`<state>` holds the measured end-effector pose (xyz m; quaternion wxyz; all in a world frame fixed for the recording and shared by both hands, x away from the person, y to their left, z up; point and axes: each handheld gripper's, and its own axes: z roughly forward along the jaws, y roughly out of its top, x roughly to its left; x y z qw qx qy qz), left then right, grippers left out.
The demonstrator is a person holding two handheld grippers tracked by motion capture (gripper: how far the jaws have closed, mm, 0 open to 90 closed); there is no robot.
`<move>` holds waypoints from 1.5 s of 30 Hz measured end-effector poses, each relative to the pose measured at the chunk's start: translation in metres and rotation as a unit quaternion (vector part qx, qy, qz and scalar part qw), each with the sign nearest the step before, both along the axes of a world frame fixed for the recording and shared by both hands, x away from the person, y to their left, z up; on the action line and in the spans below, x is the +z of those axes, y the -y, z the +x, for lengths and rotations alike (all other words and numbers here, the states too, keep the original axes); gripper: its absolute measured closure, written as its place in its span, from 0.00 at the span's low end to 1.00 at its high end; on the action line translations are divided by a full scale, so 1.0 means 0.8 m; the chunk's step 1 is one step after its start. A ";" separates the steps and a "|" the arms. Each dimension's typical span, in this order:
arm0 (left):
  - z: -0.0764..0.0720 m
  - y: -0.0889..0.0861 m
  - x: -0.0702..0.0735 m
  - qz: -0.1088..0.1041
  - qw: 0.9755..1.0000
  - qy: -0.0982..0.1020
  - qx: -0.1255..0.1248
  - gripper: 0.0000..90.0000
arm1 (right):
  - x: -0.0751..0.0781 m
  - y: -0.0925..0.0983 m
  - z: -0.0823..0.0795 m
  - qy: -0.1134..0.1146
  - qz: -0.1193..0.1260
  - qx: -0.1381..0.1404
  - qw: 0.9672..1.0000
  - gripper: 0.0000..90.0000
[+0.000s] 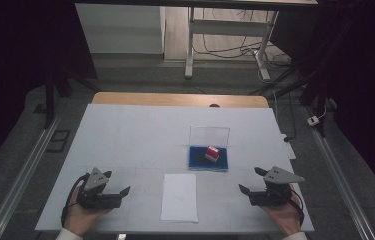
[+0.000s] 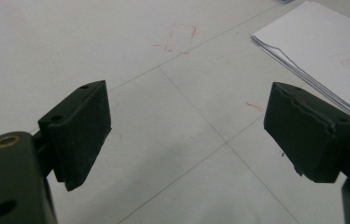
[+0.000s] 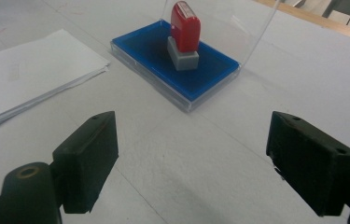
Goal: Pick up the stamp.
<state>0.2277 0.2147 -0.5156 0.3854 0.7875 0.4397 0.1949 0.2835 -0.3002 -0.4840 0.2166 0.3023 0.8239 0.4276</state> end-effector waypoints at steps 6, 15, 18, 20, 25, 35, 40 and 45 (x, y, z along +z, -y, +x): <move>0.000 0.001 -0.002 0.004 1.000 -0.003 -0.001 0.17 | 0.010 -0.009 0.005 0.008 -0.003 0.003 1.000 0.20; 0.001 0.004 -0.003 0.010 1.000 -0.004 -0.003 0.17 | 0.038 -0.021 0.019 -0.001 0.002 0.007 1.000 0.24; 0.002 0.004 -0.004 0.012 1.000 -0.005 -0.002 0.17 | 0.045 -0.026 0.024 -0.005 -0.001 0.011 1.000 0.25; 0.002 0.004 -0.004 0.012 1.000 -0.006 -0.002 0.17 | 0.048 -0.029 0.028 -0.008 -0.005 0.011 1.000 0.25; 0.002 0.004 -0.005 0.012 1.000 -0.006 -0.003 0.17 | 0.054 -0.038 0.041 -0.017 -0.006 0.018 1.000 0.26; 0.004 0.003 -0.004 0.011 1.000 -0.007 -0.002 0.17 | 0.077 -0.060 0.067 -0.030 -0.019 0.033 0.999 0.27; 0.004 0.003 -0.005 0.011 1.000 -0.007 -0.003 0.17 | 0.080 -0.073 0.078 -0.033 -0.017 0.036 0.999 0.27; 0.005 0.004 -0.005 0.014 1.000 -0.008 -0.005 0.17 | 0.083 -0.084 0.089 -0.045 -0.020 0.043 0.998 0.28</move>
